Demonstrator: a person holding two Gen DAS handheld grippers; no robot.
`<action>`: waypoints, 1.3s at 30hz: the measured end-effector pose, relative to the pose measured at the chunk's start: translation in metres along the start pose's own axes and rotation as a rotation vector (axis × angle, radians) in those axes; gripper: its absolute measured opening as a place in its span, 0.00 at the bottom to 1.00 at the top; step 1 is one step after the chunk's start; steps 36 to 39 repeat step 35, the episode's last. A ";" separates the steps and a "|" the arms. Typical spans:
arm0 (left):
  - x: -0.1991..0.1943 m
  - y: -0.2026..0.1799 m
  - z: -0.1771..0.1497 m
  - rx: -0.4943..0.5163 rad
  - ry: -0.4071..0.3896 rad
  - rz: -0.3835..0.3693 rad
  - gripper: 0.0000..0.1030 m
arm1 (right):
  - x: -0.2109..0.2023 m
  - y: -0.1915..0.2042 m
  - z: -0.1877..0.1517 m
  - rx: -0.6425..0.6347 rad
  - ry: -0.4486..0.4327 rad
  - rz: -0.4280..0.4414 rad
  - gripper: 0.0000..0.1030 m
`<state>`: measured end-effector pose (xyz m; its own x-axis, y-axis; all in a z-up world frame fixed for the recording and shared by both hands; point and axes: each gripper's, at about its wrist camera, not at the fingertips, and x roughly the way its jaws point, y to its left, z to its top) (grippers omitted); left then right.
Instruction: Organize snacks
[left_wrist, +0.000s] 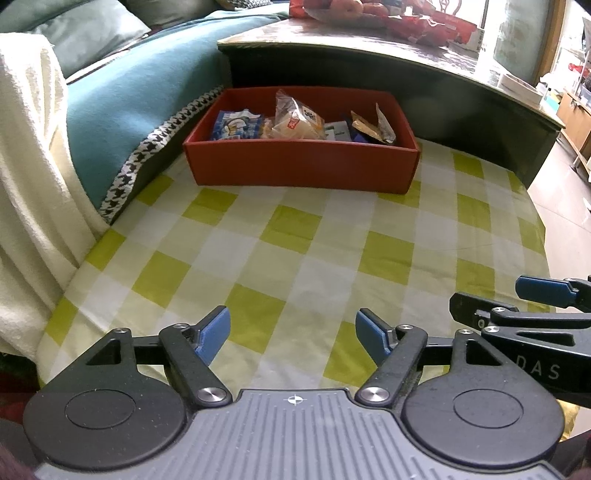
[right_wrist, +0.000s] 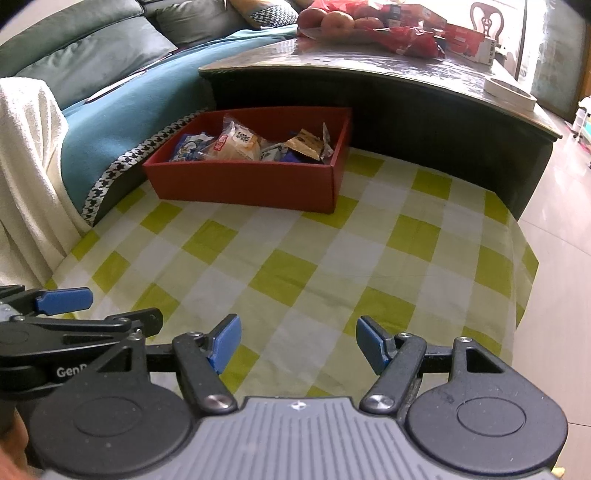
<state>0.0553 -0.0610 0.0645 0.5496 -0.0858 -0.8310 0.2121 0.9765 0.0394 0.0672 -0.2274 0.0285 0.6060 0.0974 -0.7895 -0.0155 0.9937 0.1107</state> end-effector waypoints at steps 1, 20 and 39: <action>0.000 0.000 0.000 0.002 -0.001 0.001 0.79 | 0.000 0.000 0.000 0.001 0.000 0.001 0.68; -0.002 0.001 0.001 0.023 -0.021 0.051 0.87 | -0.002 -0.001 0.001 0.004 -0.009 0.008 0.68; -0.008 0.004 0.003 0.009 -0.065 0.039 0.88 | -0.007 -0.004 0.004 0.012 -0.040 0.019 0.69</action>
